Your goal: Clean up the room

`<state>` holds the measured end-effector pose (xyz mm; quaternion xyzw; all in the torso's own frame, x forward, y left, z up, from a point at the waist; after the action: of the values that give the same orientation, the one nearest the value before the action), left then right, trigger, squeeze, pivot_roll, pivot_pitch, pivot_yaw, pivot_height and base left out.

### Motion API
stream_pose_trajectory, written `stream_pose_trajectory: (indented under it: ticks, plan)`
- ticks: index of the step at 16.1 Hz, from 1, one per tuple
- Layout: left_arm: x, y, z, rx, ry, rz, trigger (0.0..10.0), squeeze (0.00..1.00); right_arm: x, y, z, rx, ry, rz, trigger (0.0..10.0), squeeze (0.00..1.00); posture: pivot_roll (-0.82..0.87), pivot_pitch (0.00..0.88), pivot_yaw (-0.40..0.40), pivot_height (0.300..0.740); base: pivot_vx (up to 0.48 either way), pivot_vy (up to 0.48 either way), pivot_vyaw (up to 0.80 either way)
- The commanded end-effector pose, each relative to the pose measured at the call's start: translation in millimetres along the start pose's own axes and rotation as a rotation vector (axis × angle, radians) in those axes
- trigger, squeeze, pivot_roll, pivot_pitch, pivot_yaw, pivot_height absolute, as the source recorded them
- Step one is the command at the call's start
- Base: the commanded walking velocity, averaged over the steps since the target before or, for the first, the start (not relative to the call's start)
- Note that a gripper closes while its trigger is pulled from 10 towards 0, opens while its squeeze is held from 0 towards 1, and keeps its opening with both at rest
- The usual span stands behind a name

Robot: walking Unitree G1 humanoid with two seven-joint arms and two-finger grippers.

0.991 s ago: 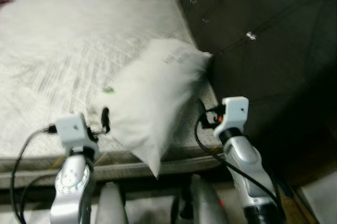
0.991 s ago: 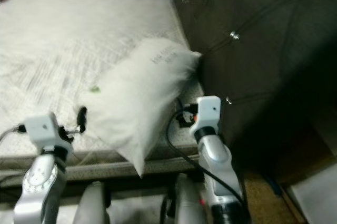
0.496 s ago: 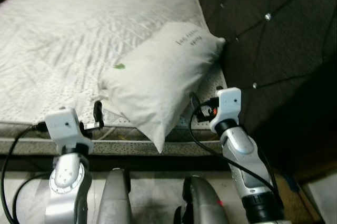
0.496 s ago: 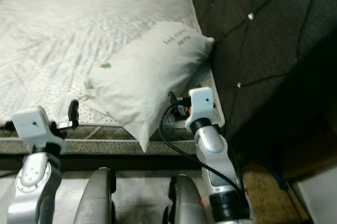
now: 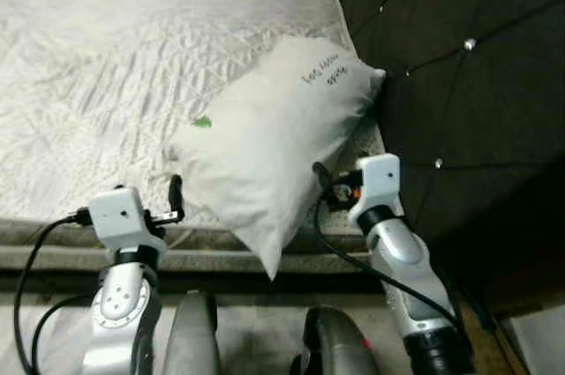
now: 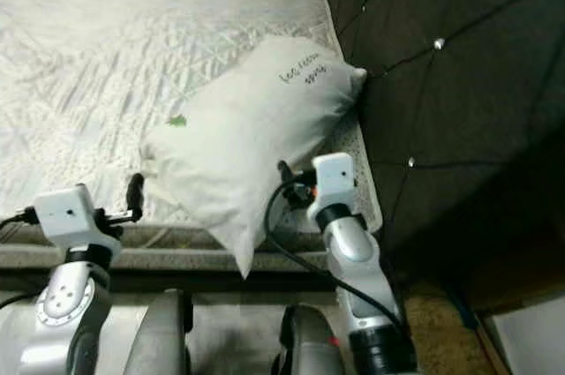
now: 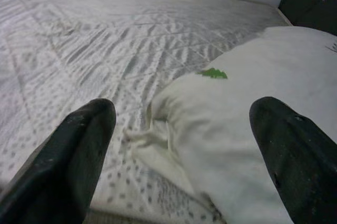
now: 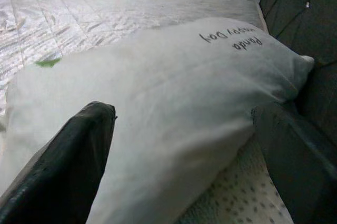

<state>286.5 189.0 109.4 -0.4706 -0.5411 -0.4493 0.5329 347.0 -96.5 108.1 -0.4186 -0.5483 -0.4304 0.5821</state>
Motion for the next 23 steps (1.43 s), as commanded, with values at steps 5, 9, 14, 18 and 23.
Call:
stream_pose_trajectory:
  ticks: [5,9,14,18,23]
  plan:
    - [-3.1,0.0,-7.3,-0.010,-0.032,0.019,10.0,0.00,-1.9,0.6,-2.8,0.009,-0.014,0.011,10.0,0.00,0.11,0.125,-0.096,0.632,0.363,0.000,0.00]
    - [-5.2,0.8,-10.6,-0.010,-0.061,0.016,10.0,0.00,-5.9,0.7,-0.4,0.031,-0.020,0.020,10.0,0.00,0.11,0.101,-0.110,0.632,0.000,0.000,0.00]
    - [-6.0,6.9,-4.0,0.029,-0.027,0.031,10.0,0.00,-7.3,4.1,4.1,0.046,-0.008,0.023,10.0,0.00,0.11,0.107,-0.093,0.582,0.000,0.000,0.00]
    - [-4.9,11.5,-4.2,0.038,-0.028,0.030,10.0,0.00,-1.8,9.3,19.4,0.120,0.011,-0.005,10.0,0.00,0.11,0.128,-0.077,0.552,0.000,0.000,0.00]
    - [-4.9,11.5,-2.9,0.055,-0.006,0.029,10.0,0.00,-8.5,10.5,22.1,0.132,0.015,0.026,10.0,0.00,0.11,0.119,-0.081,0.552,0.000,0.000,0.00]
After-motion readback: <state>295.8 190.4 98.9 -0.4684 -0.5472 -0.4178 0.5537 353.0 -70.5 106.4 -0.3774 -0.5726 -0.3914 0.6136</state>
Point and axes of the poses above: a point about 5 cm out from each wrist's last joint towards the gripper, its own y axis pointing out of the wrist towards the gripper, its own x axis along the axis of the wrist's last joint, z = x × y, the point moved 6 cm from there along y, pointing out of the wrist towards the gripper, and after that the axes turned 3 degrees about y, right-handed, at the moved point
